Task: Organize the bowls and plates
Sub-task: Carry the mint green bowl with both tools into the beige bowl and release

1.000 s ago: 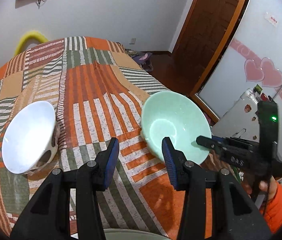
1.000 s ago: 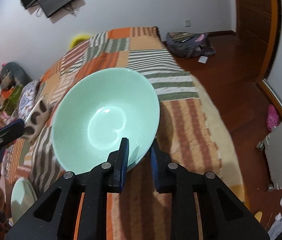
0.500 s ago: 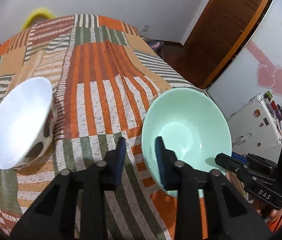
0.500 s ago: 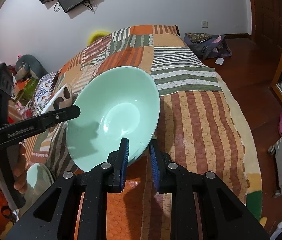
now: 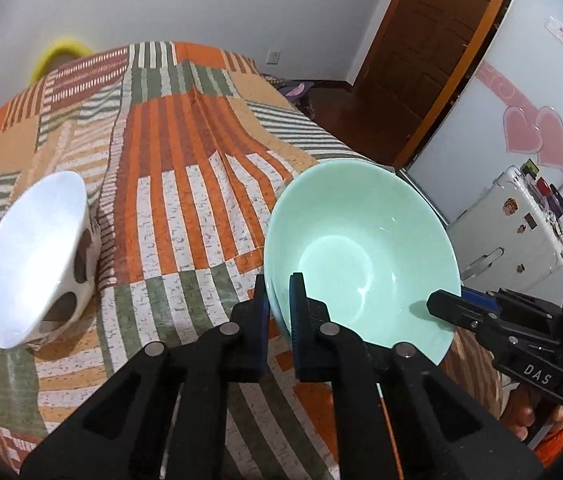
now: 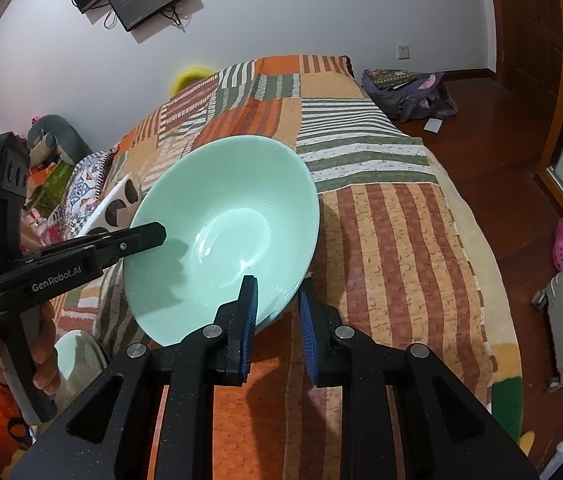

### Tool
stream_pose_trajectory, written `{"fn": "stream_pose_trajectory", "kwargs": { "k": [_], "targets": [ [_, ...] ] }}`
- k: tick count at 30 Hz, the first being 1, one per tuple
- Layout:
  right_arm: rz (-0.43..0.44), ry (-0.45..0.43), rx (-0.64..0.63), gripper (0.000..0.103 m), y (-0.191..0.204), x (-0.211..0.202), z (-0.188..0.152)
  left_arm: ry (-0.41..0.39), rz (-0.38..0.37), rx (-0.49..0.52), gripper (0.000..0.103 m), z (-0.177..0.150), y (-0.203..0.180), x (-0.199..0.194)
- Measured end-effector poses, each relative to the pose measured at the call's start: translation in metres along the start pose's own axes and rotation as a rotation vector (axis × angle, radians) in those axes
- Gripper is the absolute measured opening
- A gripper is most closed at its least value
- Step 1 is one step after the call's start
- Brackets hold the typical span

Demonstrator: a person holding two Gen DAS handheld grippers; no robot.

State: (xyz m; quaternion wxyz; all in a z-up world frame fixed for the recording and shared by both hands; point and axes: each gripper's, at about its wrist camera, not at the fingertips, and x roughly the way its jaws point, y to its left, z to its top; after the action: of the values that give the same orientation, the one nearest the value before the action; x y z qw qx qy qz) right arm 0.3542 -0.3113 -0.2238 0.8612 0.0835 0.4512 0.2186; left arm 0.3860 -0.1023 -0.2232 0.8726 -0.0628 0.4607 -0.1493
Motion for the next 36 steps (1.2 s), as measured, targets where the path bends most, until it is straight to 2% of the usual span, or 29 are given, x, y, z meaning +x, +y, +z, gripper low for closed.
{"fn": "stream_pose_trajectory", "kwargs": {
  "k": [4, 10, 17, 22, 36],
  "targets": [
    [0.000, -0.014, -0.010, 0.018, 0.007, -0.008, -0.001, -0.015, 0.005, 0.000, 0.008, -0.004, -0.001, -0.012],
    [0.018, -0.050, -0.039, 0.018, 0.025, -0.031, 0.001, -0.081, 0.015, 0.014, 0.009, -0.009, -0.004, -0.051],
    [0.043, -0.107, -0.091, 0.018, 0.056, -0.063, 0.004, -0.182, 0.031, 0.019, 0.010, -0.020, -0.006, -0.115],
    [0.071, -0.143, -0.134, 0.018, 0.083, -0.084, 0.001, -0.223, 0.045, 0.002, 0.010, -0.031, 0.001, -0.157],
    [0.186, -0.148, -0.271, 0.017, 0.175, -0.092, -0.025, -0.311, 0.143, -0.099, 0.010, -0.104, 0.055, -0.271]
  ]
}}
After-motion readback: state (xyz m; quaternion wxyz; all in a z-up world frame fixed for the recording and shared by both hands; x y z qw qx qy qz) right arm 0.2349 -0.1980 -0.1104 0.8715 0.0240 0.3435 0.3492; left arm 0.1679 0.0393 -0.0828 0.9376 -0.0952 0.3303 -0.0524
